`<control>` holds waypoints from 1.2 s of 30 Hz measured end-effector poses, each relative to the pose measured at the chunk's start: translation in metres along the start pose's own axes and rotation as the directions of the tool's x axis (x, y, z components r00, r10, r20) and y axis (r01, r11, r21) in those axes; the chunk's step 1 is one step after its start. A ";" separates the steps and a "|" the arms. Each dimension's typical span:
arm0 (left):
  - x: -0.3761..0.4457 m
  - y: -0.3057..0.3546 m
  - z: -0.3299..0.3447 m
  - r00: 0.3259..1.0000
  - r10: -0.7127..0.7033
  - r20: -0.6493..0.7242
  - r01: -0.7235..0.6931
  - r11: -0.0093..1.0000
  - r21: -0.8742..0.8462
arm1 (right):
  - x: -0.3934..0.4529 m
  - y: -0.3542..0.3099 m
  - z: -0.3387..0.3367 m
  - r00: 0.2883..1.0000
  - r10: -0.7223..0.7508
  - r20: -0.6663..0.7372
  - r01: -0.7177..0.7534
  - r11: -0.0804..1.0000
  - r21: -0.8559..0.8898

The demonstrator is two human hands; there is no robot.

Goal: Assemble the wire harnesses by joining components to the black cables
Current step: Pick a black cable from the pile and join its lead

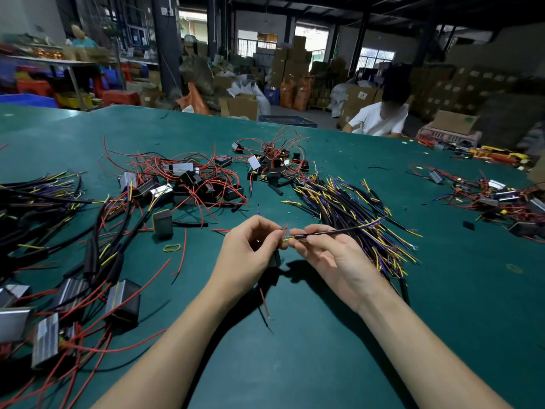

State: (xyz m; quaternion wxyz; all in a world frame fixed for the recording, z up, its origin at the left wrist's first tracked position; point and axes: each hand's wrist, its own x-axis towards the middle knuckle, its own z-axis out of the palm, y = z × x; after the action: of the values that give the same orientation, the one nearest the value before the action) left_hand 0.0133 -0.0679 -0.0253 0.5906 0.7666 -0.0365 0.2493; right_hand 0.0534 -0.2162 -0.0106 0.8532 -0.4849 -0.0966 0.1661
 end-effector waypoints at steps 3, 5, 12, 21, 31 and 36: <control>0.000 -0.001 0.000 1.000 0.006 -0.006 -0.005 0.999 0.032 | 0.000 -0.001 -0.001 1.000 0.011 -0.009 -0.011 1.000 0.006; 0.000 -0.001 -0.001 1.000 0.012 -0.015 -0.011 0.999 0.051 | 0.000 -0.002 -0.002 1.000 0.007 -0.021 -0.007 1.000 0.002; 0.000 -0.001 -0.003 0.999 -0.006 -0.045 0.007 1.000 0.031 | 0.000 -0.002 -0.004 1.000 -0.029 0.010 0.029 1.000 0.009; 0.001 -0.004 -0.004 0.999 -0.020 -0.045 0.021 1.000 0.022 | -0.001 0.002 -0.004 1.000 -0.025 0.012 0.025 1.000 -0.018; 0.003 -0.007 -0.002 0.998 -0.037 -0.041 0.035 0.999 -0.036 | -0.002 0.002 -0.002 0.999 -0.031 0.033 0.030 0.999 0.017; 0.003 -0.007 -0.001 0.998 -0.040 -0.046 0.038 0.999 -0.036 | -0.001 0.001 -0.004 1.000 -0.011 0.009 0.010 0.999 0.040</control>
State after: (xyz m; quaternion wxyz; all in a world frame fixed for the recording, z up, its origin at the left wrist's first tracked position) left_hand 0.0177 -0.0640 -0.0296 0.6095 0.7506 -0.0122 0.2548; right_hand 0.0535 -0.2189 -0.0135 0.8631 -0.4664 -0.0998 0.1659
